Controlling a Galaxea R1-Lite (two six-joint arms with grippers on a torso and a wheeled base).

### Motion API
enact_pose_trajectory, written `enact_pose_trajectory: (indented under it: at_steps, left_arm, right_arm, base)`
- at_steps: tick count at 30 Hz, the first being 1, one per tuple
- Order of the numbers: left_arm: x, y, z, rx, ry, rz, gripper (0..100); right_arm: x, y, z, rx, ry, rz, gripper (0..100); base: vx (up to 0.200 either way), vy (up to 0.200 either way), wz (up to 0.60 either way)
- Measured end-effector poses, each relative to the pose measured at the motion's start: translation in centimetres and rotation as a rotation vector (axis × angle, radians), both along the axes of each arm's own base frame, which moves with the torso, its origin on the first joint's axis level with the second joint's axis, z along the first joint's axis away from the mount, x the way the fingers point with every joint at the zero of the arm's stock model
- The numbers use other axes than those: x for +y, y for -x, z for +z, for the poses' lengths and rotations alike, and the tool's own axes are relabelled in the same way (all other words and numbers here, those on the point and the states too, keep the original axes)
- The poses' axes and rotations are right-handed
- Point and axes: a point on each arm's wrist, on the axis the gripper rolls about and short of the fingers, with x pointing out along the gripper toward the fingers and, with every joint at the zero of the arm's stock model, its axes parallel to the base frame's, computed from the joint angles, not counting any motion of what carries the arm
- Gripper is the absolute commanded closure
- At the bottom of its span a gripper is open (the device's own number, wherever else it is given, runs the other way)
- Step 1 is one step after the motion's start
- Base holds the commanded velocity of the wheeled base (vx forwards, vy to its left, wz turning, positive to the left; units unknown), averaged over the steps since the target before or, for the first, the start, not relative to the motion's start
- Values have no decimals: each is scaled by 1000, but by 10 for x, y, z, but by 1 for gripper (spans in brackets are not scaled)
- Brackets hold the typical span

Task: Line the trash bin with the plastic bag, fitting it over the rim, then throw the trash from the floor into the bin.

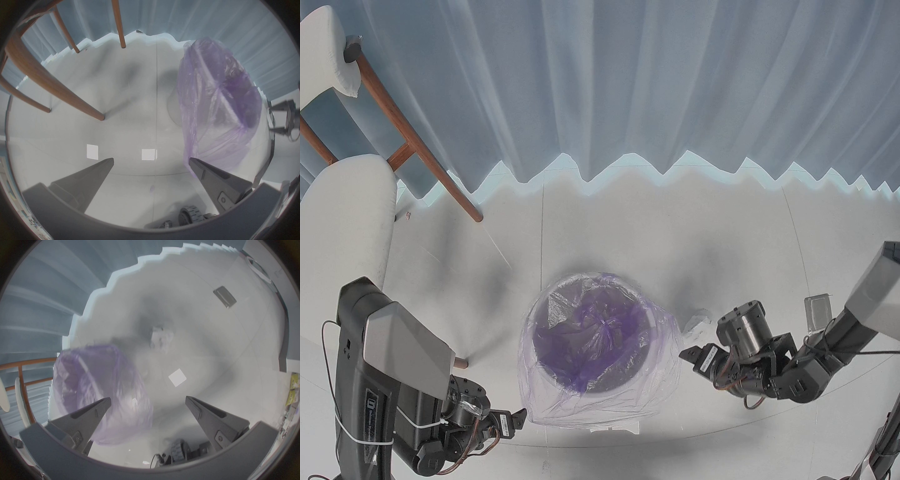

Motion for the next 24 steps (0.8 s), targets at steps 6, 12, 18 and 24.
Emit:
enact_pose_trajectory:
  at_steps: [6, 12, 18, 24]
  left_arm:
    - [6, -23, -14, -34, -49, 7, 0]
    - [9, -36, -22, -47, -58, 25, 0]
    - [9, -38, -26, -46, -61, 28, 0]
    - [9, -33, -13, -66, -49, 18, 0]
  right_arm:
    - [-15, -44, -7, -43, 73, 10, 0]
    - [-18, -74, -21, -81, 98, 50, 0]
    - [-10, -78, -35, -79, 117, 115, 0]
    - [-10, -78, -37, -83, 117, 117, 0]
  base:
    - [0, 0, 0]
    - [0, 0, 0]
    - [0, 0, 0]
    - [0, 0, 0]
